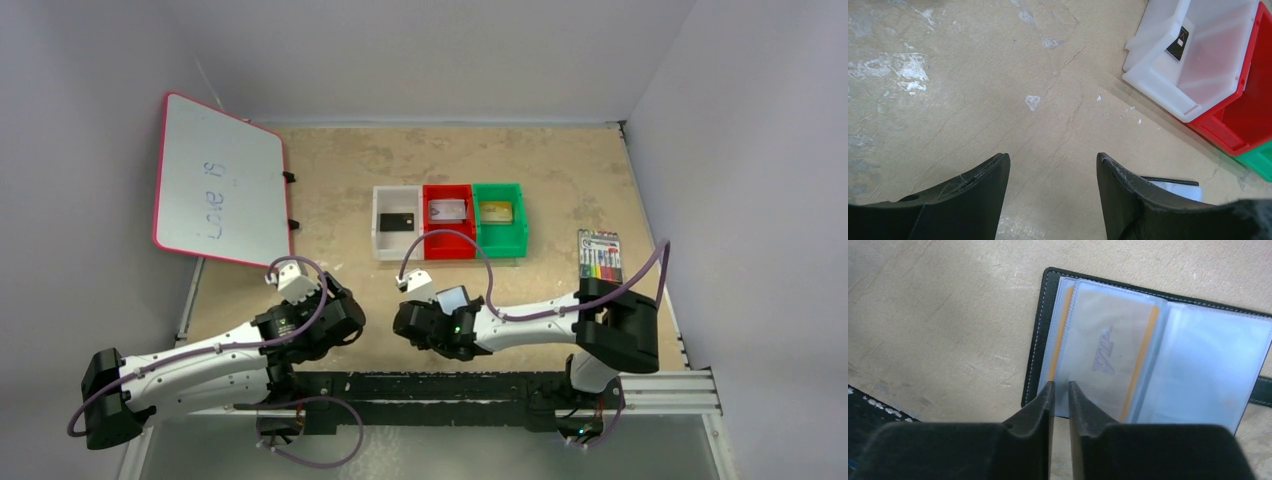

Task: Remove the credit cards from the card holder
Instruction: Remove the credit card from the card holder.

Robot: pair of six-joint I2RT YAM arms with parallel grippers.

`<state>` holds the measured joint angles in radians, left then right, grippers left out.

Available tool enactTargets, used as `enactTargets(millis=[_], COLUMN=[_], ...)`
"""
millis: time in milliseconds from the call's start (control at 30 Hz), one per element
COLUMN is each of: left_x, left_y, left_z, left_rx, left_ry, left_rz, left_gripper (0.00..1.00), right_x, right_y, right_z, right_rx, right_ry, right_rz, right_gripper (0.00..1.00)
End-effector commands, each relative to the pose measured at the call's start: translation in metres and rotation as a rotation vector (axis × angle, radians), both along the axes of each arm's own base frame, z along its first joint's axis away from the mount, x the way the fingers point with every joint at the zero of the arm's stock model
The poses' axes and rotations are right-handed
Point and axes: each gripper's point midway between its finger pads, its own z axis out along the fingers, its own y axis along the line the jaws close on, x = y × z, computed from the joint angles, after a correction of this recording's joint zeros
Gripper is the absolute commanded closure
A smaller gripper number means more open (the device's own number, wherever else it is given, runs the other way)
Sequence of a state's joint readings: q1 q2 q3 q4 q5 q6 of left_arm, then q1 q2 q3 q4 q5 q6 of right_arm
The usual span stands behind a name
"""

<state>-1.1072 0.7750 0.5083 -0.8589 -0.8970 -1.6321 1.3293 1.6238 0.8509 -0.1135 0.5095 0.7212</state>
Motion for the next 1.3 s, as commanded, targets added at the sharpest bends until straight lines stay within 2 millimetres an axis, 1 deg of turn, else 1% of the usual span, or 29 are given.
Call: enactTargets(millis=[0, 67, 167, 333, 400, 467, 500, 533, 567, 700, 767, 800, 833, 900, 1000, 1067, 1200, 1267], left_x=[0.003, 0.004, 0.004, 0.004, 0.004, 0.005, 0.005, 0.005, 0.005, 0.006, 0.006, 0.006, 0.006, 0.006, 0.006, 0.006, 0.006, 0.006], left_y=[0.001, -0.002, -0.006, -0.011, -0.012, -0.012, -0.012, -0.012, -0.012, -0.012, -0.013, -0.013, -0.013, -0.013, -0.013, -0.012, -0.012, -0.012], left_z=[0.0, -0.002, -0.003, -0.005, -0.005, -0.005, -0.005, -0.005, -0.005, -0.004, -0.004, -0.004, -0.004, -0.004, -0.003, -0.003, -0.003, -0.004], left_rx=[0.005, 0.002, 0.003, 0.009, 0.011, 0.009, 0.009, 0.009, 0.008, 0.007, 0.006, 0.006, 0.008, 0.007, 0.011, 0.016, 0.013, 0.013], left_ry=[-0.018, -0.014, -0.008, 0.003, 0.004, 0.004, 0.003, 0.003, 0.002, -0.003, -0.005, -0.005, -0.005, -0.005, -0.004, -0.003, -0.007, -0.004], left_rz=[0.009, 0.002, -0.01, -0.023, -0.027, -0.029, -0.029, -0.029, -0.03, -0.027, -0.025, -0.026, -0.026, -0.026, -0.026, -0.026, -0.024, -0.026], left_gripper=[0.36, 0.36, 0.37, 0.37, 0.37, 0.37, 0.37, 0.37, 0.37, 0.37, 0.37, 0.37, 0.37, 0.37, 0.37, 0.37, 0.37, 0.37], right_x=[-0.002, -0.002, 0.001, 0.006, 0.009, 0.012, 0.012, 0.011, 0.009, 0.004, 0.008, 0.009, 0.009, 0.01, 0.014, 0.016, 0.016, 0.013], right_y=[-0.001, 0.004, 0.006, 0.008, 0.004, -0.004, -0.006, -0.007, -0.006, -0.007, -0.008, -0.009, -0.01, -0.01, -0.022, -0.028, -0.028, -0.032], right_z=[0.007, 0.012, 0.02, 0.036, 0.039, 0.038, 0.038, 0.037, 0.036, 0.026, 0.02, 0.017, 0.009, 0.003, -0.007, -0.01, -0.011, -0.016], right_rx=[0.05, 0.079, 0.106, 0.174, 0.192, 0.188, 0.188, 0.187, 0.192, 0.176, 0.133, 0.111, 0.075, 0.031, -0.051, -0.084, -0.092, -0.1], right_ry=[0.004, 0.002, -0.006, -0.014, -0.016, -0.013, -0.009, -0.002, 0.007, 0.03, 0.019, 0.02, 0.024, 0.024, 0.012, 0.004, 0.004, 0.02], right_rz=[-0.009, -0.007, -0.013, -0.02, -0.035, -0.05, -0.05, -0.043, -0.028, -0.013, -0.018, -0.019, -0.015, -0.011, -0.052, -0.072, -0.068, -0.079], right_gripper=[0.9, 0.92, 1.0, 1.0, 1.0, 1.0, 0.95, 0.81, 0.69, 0.51, 0.46, 0.45, 0.45, 0.45, 0.49, 0.57, 0.68, 0.76])
